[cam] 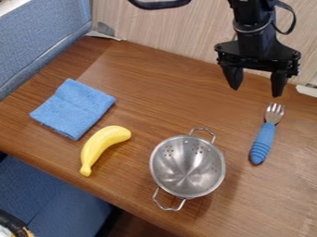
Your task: Moved blue napkin to the upper right of table
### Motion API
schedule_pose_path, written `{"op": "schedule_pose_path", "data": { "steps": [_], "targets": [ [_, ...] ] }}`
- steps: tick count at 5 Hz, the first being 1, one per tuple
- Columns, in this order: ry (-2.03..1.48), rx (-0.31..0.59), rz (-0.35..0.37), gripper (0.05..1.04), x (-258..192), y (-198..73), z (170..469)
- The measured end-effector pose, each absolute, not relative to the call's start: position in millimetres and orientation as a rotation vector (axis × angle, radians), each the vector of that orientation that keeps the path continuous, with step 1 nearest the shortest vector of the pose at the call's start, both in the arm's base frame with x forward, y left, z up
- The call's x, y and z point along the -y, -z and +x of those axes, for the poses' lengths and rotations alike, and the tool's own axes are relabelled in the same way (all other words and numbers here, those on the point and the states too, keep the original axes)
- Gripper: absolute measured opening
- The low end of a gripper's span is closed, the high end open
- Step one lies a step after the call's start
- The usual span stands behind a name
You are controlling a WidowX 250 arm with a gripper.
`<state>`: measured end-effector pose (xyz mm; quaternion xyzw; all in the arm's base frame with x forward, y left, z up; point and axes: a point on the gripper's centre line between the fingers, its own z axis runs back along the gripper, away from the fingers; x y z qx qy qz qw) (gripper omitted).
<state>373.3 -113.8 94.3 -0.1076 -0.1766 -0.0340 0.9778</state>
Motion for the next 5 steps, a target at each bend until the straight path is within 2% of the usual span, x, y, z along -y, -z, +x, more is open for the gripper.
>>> {"op": "schedule_pose_path", "data": {
  "steps": [2,3,5],
  "targets": [
    [0.045,0.245,-0.191,1.0,96,-64,376],
    [-0.047,0.221,-0.125,1.0,59,-54,383],
    [-0.265,0.192,-0.01,1.0,-15,-38,372]
  ]
}}
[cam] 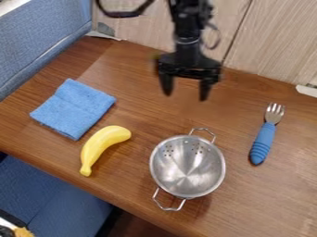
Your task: Moved blue napkin to the upper right of table
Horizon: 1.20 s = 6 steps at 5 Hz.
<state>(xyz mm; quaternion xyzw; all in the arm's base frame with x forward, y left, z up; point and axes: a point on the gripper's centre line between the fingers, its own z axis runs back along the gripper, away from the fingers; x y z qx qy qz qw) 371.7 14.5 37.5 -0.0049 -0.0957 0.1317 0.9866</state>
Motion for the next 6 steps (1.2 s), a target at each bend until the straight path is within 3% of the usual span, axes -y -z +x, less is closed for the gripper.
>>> {"op": "schedule_pose_path", "data": {
  "steps": [3,6],
  "targets": [
    [-0.691,0.152,0.008,1.0,-134,-21,318],
    [-0.923,0.148,0.111,1.0,-181,-24,295]
  ]
}}
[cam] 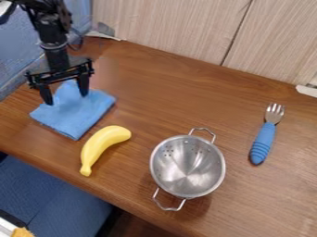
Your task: Moved blue napkin to the upper right of table
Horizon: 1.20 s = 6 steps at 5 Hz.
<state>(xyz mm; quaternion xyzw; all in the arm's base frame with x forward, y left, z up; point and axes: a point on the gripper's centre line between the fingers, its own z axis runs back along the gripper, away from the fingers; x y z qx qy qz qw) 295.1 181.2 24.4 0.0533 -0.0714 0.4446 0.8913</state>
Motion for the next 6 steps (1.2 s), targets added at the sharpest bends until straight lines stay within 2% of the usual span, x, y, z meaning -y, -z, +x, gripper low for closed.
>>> {"op": "schedule_pose_path", "data": {
  "steps": [1,2,4,5,6],
  "targets": [
    [-0.937,0.081,0.135,1.0,-180,-6,291],
    [-0.938,0.062,0.133,0.999,-182,2,296],
    [-0.913,0.072,0.087,0.999,-176,6,306],
    [-0.888,0.09,0.068,0.999,-168,6,320],
    [-0.875,0.103,0.019,0.999,-158,6,342]
  ]
}}
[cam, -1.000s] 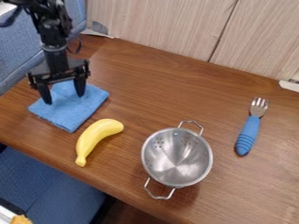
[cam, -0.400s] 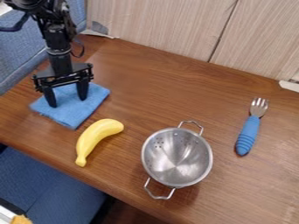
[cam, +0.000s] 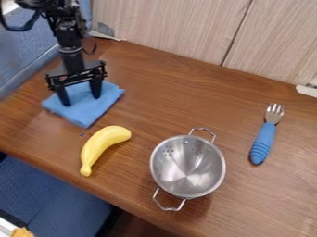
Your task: Moved blue napkin to the upper right of table
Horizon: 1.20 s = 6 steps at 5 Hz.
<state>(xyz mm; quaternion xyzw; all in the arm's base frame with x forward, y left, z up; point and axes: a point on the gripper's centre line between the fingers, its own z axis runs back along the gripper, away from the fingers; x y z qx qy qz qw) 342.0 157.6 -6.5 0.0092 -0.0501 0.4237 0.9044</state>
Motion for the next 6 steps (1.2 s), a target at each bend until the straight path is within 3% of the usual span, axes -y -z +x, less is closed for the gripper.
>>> {"op": "schedule_pose_path", "data": {
  "steps": [3,6],
  "targets": [
    [-0.674,0.096,-0.11,1.0,-80,7,442],
    [-0.353,0.11,-0.205,1.001,16,6,461]
  ]
}}
